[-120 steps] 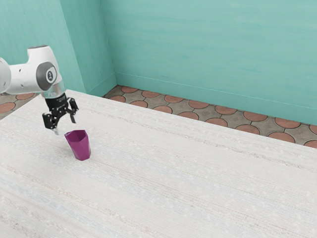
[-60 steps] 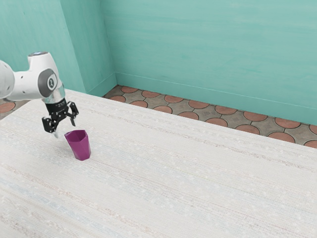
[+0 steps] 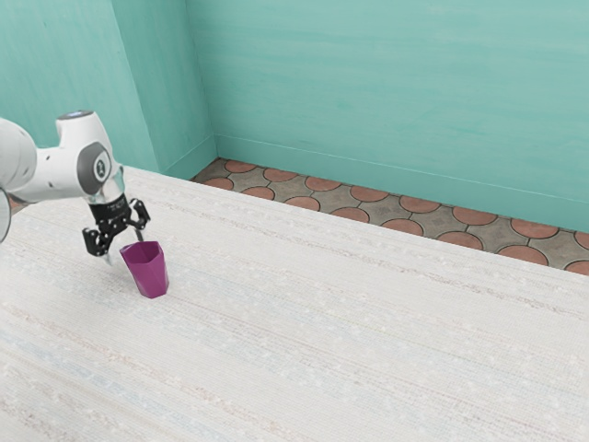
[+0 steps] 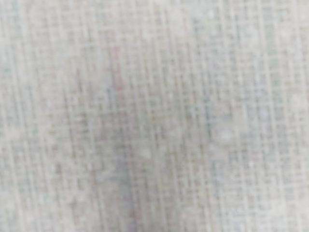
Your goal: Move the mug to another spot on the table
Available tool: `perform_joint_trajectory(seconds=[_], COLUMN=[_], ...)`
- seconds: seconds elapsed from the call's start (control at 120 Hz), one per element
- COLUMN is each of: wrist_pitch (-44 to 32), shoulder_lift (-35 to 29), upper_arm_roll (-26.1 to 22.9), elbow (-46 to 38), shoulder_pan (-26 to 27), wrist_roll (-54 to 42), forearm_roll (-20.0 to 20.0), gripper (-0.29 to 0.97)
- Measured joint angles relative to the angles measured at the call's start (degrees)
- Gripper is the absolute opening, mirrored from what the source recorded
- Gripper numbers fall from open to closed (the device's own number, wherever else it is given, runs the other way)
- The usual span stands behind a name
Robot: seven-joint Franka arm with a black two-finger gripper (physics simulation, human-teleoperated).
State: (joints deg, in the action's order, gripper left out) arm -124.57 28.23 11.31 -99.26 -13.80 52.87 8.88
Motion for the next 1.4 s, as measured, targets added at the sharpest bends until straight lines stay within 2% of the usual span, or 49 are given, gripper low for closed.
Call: perform_joint_trajectory(seconds=[0.317, 0.925, 0.975, 1.258, 1.4], wrist_pitch=[-1.35, -3.61, -3.66, -3.75, -3.7], shoulder_lift=[0.12, 0.64, 0.6, 0.53, 0.47], upper_arm_roll=[-0.07, -0.15, -0.16, -0.15, -0.16], elbow=[-1.35, -2.61, -2.62, -2.78, -2.88], shoulder_pan=[0.03, 0.0, 0.02, 0.09, 0.11], wrist_roll=[-1.02, -2.0, -2.06, -2.41, -2.43], forearm_roll=[2.1, 3.44, 3.46, 3.35, 3.2], gripper=[0.68, 0.67, 0.64, 0.24, 0.18])
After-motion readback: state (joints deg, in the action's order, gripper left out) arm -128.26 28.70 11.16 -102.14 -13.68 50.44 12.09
